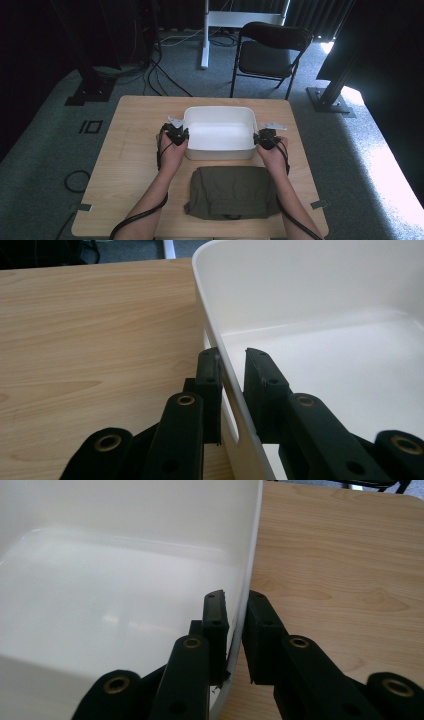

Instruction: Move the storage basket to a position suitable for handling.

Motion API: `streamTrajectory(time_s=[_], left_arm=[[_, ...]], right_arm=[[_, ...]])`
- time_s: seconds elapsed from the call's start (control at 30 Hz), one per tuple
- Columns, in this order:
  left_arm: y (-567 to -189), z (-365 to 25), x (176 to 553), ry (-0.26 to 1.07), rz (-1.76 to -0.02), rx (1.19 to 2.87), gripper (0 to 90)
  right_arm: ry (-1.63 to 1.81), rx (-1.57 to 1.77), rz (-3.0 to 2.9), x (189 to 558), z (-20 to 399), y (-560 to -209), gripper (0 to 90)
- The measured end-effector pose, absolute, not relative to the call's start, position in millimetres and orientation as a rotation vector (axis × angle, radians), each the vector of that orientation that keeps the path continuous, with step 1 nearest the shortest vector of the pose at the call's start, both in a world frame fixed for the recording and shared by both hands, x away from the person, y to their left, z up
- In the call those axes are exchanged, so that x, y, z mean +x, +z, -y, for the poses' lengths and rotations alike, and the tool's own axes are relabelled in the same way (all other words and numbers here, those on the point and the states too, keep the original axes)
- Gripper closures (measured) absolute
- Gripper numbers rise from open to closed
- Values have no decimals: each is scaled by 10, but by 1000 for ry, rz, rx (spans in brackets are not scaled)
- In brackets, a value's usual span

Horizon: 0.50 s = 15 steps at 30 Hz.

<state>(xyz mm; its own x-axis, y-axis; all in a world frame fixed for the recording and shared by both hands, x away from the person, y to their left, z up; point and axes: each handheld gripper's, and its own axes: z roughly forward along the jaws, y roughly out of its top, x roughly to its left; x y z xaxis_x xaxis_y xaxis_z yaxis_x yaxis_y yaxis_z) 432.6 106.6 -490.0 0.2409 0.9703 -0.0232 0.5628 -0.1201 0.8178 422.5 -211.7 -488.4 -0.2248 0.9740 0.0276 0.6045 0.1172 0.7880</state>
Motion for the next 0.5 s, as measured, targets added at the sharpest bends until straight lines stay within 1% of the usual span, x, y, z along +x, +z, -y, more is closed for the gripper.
streamTrajectory(time_s=[0.5], left_arm=[[-4898,-774,4475,686,-1373,1815,787]], right_arm=[[924,1563,-1855,4238,2398,-4880,810]])
